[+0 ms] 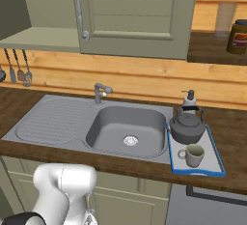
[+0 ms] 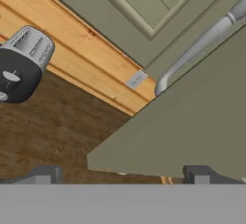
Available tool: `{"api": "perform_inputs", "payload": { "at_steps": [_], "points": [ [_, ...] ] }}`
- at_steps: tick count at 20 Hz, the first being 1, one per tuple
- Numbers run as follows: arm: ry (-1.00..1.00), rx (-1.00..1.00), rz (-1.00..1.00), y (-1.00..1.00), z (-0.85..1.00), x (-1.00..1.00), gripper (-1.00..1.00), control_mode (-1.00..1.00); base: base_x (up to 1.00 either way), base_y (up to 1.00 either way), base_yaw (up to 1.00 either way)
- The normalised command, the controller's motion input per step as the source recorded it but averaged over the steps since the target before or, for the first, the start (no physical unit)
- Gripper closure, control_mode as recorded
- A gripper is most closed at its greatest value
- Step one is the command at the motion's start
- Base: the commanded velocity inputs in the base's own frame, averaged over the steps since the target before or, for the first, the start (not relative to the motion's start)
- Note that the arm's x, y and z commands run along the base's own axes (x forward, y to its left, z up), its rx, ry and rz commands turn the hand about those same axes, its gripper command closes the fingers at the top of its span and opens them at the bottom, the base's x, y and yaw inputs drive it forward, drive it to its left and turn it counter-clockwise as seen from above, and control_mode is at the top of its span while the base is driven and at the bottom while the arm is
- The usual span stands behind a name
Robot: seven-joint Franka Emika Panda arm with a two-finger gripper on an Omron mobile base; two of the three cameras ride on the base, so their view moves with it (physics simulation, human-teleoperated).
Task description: Pick the kettle from the counter and place it on the tray. Then pick the mug from the cabinet and place it on the tray. Then close the cabinet doors.
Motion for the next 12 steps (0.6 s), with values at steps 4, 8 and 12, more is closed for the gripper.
{"api": "perform_inputs", "payload": {
  "at_steps": [4, 8, 12],
  "points": [
    [-0.17, 0.0, 0.17, 0.33, 0.02, -0.21, -1.0, -1.0, 0.0, 0.0, 0.0],
    [-0.29, 0.0, 0.13, 0.36, 0.11, -0.24, -1.0, -1.0, 0.0, 0.0, 0.0],
    [-0.46, -0.09, 0.08, 0.53, 0.04, -0.11, -1.0, -1.0, 0.0, 0.0, 0.0]
  ]
}}
